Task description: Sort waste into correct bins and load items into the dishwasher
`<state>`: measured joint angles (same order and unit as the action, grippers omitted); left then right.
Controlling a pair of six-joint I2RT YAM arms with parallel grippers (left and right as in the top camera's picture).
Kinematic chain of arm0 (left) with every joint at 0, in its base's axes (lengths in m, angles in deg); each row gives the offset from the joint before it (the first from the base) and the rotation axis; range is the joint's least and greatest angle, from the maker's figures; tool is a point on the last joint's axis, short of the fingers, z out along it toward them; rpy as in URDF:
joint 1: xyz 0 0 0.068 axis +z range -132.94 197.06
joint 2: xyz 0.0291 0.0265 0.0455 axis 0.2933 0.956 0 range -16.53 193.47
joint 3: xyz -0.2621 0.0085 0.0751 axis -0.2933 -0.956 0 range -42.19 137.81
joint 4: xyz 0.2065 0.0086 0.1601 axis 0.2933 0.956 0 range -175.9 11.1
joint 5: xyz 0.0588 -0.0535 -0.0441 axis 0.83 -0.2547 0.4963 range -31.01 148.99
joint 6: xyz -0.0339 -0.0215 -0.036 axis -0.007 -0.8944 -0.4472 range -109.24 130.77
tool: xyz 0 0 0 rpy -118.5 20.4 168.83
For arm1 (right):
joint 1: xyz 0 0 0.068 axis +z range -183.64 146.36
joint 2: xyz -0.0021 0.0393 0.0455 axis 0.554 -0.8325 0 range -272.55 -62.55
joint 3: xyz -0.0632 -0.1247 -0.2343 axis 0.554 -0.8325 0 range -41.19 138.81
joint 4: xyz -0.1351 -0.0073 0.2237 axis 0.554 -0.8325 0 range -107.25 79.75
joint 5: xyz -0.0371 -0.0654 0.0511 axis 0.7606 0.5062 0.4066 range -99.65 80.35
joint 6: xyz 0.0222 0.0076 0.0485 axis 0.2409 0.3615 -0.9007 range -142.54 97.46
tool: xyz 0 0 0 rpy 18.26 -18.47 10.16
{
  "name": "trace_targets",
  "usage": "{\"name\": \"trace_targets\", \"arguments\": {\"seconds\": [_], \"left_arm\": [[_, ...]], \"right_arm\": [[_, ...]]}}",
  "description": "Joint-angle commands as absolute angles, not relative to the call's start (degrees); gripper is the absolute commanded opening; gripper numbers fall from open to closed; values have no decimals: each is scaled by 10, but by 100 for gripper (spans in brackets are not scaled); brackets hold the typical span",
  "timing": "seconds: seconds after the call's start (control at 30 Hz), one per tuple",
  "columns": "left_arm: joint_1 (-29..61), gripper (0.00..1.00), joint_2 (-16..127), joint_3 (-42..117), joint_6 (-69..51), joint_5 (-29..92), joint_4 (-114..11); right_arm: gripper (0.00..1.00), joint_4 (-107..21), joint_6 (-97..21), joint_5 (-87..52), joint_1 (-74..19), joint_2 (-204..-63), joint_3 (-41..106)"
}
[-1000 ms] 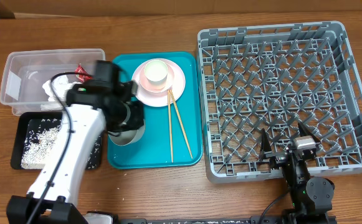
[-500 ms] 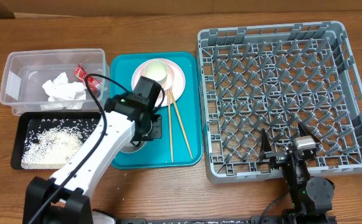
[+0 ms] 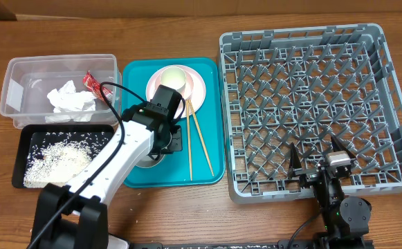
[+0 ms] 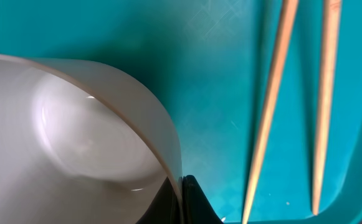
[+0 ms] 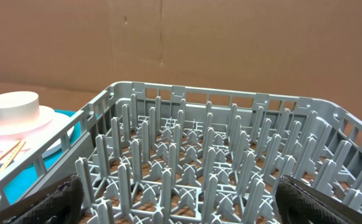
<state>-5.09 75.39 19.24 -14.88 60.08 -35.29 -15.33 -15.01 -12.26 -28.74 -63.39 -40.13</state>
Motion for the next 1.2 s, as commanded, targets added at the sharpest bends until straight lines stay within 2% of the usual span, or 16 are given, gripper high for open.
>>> {"name": "trace_targets", "arguments": {"seconds": [0.0, 0.2, 0.33, 0.43, 0.5, 0.73, 0.83, 0.87, 1.0, 1.07, 1.17], "left_arm": [[-53, 4, 781, 189, -163, 596, -358], [-53, 4, 796, 189, -163, 596, -371], [-52, 19, 796, 190, -163, 594, -371], [-51, 37, 796, 198, -162, 594, -369], [-47, 44, 795, 220, -162, 590, -350], [-39, 46, 793, 363, -136, 583, -233], [-39, 48, 793, 403, -136, 550, -223], [-39, 55, 793, 409, -137, 544, -224], [-39, 62, 793, 411, -124, 551, -207], [-39, 62, 793, 411, -106, 551, -194], [-39, 61, 793, 412, -106, 549, -208]], "right_arm": [[100, -149, -150, -123, -289, -627, -407], [100, -149, -150, -123, -289, -627, -407], [100, -149, -150, -123, -289, -627, -407], [100, -149, -150, -123, -289, -627, -407], [100, -149, -150, -123, -289, -627, -407], [100, -149, -150, -121, -289, -627, -407], [100, -144, -101, -57, -289, -627, -407], [100, -142, -86, -36, -289, -627, -407], [100, -143, -86, -35, -289, -627, -407], [100, -135, -92, -52, -289, -627, -407], [100, -128, -106, -201, -288, -627, -407]]}}
